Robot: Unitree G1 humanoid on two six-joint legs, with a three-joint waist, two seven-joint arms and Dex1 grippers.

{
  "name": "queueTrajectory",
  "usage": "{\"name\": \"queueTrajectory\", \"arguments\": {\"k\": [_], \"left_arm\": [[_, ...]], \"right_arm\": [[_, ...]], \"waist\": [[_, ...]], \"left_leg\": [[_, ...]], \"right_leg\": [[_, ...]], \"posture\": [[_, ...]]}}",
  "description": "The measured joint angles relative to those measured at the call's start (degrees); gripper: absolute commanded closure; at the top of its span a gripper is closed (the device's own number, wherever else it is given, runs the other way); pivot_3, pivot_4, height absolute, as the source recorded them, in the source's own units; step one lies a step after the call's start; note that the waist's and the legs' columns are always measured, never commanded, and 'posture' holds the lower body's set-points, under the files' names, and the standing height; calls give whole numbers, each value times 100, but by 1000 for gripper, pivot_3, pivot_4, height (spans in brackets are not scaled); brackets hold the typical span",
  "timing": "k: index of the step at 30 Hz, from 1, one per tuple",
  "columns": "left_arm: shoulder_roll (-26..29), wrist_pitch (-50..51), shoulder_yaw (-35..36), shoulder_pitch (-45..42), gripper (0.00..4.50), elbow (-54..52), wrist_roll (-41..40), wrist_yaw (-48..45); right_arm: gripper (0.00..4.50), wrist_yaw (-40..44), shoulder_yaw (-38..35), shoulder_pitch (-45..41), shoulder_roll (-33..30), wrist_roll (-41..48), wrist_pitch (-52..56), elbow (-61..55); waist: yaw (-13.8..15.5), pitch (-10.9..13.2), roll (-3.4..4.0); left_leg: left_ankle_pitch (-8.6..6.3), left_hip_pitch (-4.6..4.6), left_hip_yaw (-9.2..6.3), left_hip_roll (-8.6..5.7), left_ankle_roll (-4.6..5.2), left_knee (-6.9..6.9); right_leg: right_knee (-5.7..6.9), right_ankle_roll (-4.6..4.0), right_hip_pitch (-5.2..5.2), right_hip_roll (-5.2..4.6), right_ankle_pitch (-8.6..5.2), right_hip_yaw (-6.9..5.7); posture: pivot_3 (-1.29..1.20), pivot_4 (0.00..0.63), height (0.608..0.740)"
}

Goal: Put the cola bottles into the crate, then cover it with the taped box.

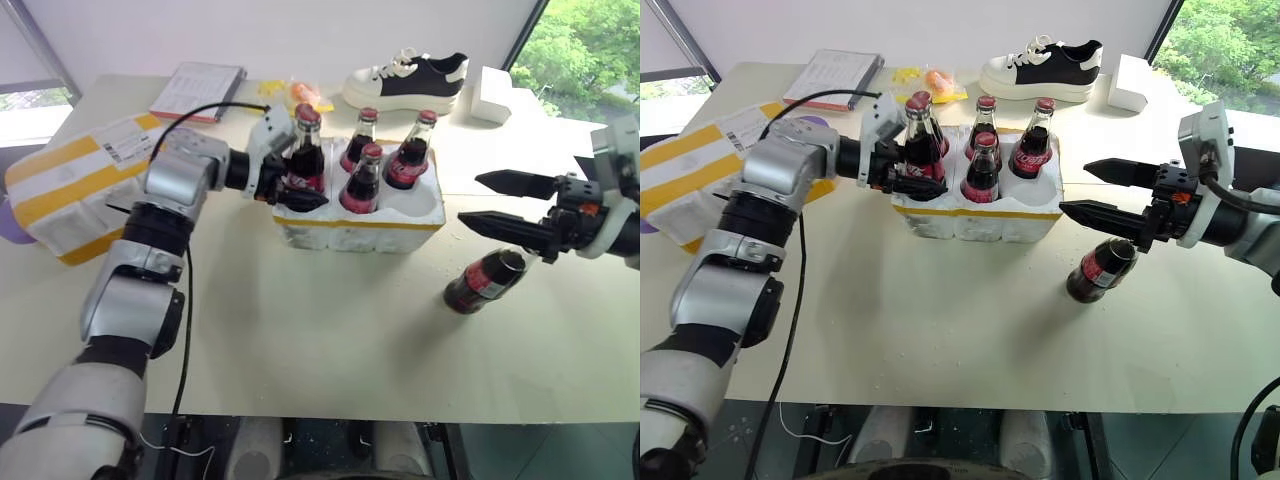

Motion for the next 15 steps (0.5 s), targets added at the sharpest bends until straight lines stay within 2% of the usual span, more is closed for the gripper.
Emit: {"name": "queueTrajectory", "arguments": {"k": [1,9,12,15], "left_arm": [[-42,-47,7,-14,32,28,46,56],[14,-48,79,-16,32,89,89,44],[257,435,331,20,32,-178,-205,-142],[735,1134,759,55,32,-890,-719,-377]], "right_arm": [[0,-5,9,-20,0,9,0,0],[0,-62,37,-103,0,27,-1,3],[0,-89,66,-138,0,19,-1,6],[0,-132,62,-144,-5,-55,-29,29]], "waist": [[7,-2,2],[-12,-3,1],[-33,-2,2],[-55,-1,2]], "left_leg": [[-1,3,-2,-1,1,0],[-3,4,-11,0,4,4],[-2,3,-10,3,4,3],[-2,2,-10,6,3,0]], "right_leg": [[0,0,4,-2,0,0],[2,0,5,-2,0,0],[4,0,-1,0,0,1],[5,0,-3,2,0,2]], "posture": [[0,150,740],[0,150,740],[0,150,740],[0,150,740]]}}
